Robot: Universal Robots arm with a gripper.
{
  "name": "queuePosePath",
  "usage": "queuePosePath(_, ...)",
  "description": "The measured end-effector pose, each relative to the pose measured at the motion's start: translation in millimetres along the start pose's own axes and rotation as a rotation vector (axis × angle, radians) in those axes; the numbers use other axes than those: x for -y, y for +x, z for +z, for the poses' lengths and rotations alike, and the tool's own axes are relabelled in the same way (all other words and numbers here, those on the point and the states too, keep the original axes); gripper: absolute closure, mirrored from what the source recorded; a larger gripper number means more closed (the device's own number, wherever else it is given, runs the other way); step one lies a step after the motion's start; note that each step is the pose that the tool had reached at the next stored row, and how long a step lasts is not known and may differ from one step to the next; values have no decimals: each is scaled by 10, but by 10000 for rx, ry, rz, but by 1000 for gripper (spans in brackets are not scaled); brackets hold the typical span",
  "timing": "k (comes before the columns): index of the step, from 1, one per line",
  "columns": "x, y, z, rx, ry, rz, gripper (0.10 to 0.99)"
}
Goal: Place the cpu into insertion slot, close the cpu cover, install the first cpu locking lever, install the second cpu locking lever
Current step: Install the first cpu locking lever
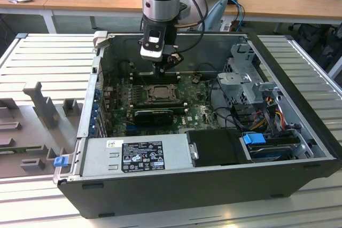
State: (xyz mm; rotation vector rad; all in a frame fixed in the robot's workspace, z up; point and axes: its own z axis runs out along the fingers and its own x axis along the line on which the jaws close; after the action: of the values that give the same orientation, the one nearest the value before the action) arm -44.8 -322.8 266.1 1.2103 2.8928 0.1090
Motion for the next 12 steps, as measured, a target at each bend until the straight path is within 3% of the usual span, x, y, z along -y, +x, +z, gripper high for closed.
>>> queuePosePath(12, 0, 0, 0, -58, 20, -872, 980)
